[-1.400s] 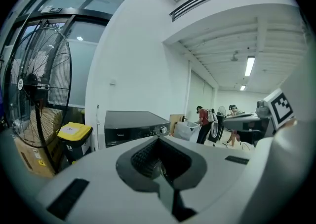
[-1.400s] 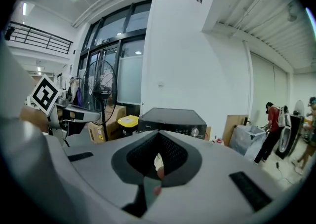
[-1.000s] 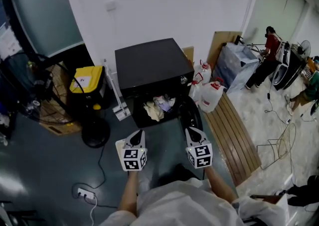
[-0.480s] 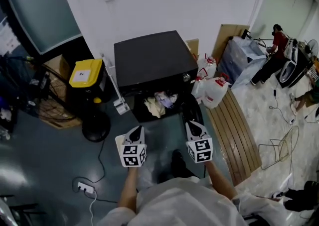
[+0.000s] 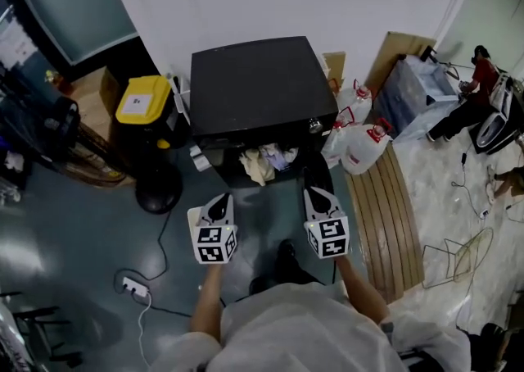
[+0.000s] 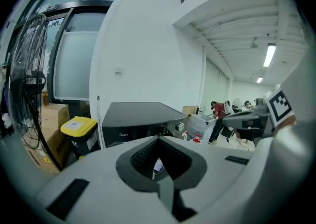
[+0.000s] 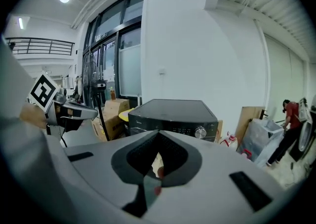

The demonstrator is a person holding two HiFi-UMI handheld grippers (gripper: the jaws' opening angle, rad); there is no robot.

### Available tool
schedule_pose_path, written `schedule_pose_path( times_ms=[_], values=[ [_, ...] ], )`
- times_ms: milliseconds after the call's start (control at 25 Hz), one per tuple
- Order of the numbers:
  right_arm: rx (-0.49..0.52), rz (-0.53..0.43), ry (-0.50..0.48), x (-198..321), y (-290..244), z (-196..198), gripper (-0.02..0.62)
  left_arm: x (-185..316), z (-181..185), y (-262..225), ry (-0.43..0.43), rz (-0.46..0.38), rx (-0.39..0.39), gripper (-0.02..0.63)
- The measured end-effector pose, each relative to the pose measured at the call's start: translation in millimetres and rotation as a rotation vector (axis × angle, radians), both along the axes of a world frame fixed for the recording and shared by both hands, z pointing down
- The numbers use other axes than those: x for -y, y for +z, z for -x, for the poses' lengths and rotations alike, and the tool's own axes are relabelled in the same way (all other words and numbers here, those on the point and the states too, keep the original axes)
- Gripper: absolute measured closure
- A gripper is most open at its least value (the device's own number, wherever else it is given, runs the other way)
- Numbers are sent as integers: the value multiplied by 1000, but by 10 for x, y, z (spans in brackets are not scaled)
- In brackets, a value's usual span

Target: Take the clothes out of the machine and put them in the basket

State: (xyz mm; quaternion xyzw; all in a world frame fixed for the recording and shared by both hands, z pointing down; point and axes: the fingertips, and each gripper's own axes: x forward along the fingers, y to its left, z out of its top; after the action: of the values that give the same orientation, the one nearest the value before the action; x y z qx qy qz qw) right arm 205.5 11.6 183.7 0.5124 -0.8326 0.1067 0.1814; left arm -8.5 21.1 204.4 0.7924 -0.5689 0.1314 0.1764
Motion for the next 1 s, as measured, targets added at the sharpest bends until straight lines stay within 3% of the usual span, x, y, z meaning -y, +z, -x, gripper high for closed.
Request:
schedule_pose_path(
  times_ms=[480,1000],
  values=[
    [20,82,-140,514,351,4,571,247,-142,280,-129,67,11,588],
    [3,131,-130,789,798,168,571,411,-5,669,-124,117,-5,588]
  ],
)
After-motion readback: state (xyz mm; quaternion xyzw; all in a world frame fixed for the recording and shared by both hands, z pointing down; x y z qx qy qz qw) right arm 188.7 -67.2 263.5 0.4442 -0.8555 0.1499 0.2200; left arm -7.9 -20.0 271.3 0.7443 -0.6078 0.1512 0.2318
